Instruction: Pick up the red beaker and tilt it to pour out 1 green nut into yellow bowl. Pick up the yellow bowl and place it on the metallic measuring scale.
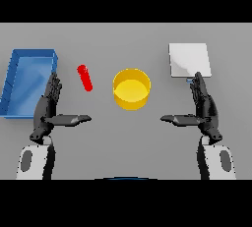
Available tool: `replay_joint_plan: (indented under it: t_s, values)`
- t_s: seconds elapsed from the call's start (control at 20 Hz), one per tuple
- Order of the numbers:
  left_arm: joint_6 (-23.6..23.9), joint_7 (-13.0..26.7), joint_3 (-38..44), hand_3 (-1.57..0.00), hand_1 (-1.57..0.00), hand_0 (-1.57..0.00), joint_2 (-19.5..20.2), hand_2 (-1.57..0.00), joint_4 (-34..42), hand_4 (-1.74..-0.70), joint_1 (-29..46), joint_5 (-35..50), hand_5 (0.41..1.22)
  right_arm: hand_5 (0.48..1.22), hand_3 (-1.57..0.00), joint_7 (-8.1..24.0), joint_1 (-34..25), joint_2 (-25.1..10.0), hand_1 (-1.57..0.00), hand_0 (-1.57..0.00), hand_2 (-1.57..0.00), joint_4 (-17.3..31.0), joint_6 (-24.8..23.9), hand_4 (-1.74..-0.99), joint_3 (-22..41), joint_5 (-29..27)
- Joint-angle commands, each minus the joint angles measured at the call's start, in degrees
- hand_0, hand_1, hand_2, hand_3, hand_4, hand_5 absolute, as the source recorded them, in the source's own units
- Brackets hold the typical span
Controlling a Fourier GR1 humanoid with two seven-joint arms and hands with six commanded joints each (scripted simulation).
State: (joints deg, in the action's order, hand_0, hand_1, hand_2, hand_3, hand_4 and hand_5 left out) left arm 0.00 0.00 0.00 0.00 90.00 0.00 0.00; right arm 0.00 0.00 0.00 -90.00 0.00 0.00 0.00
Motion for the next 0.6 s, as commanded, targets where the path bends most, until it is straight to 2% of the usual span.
replay_joint_plan:
  t_s: [0.0,0.25,0.3,0.35,0.4,0.55]
  values:
    - [0.0,0.0,0.0,0.00,0.00,0.00,0.0,0.00,0.0,-1.15,0.0,0.0,0.599,0.599,0.00,0.1,-0.1,0.1,0.00,0.00,0.00,0.1,-0.1,-1.167,0.1,0.1]
    - [-0.2,-0.2,0.4,0.00,0.00,0.00,0.5,0.00,-0.4,-1.15,0.1,0.2,0.599,0.599,0.00,0.2,-0.7,1.6,0.00,0.00,0.00,0.4,-1.1,-1.167,1.0,1.0]
    - [-0.7,-0.6,-1.3,0.00,0.00,0.00,1.9,0.00,1.6,-1.15,1.3,-2.1,0.599,0.599,0.00,-3.5,0.7,-0.8,0.00,0.00,0.00,-0.9,-3.4,-1.167,3.3,7.9]
    - [-1.4,-1.4,-2.6,0.00,0.00,0.00,3.0,0.00,4.3,-1.16,3.6,-3.2,0.599,0.595,0.00,-5.4,2.6,-2.0,0.00,0.00,0.00,-2.3,-4.7,-1.163,5.0,12.2]
    - [-1.4,-0.5,-3.5,0.00,0.00,0.00,3.4,0.00,5.8,-1.16,4.3,-4.3,0.599,0.594,0.00,-5.9,3.7,-1.8,0.00,0.00,0.00,-3.8,-5.7,-1.162,6.8,15.1]
    - [-1.4,2.2,-4.5,0.00,0.00,0.00,4.0,0.00,7.9,-1.16,5.2,-5.2,0.600,0.591,0.00,-3.3,4.4,-2.1,0.00,0.00,0.00,-5.8,-6.6,-1.162,8.3,18.4]
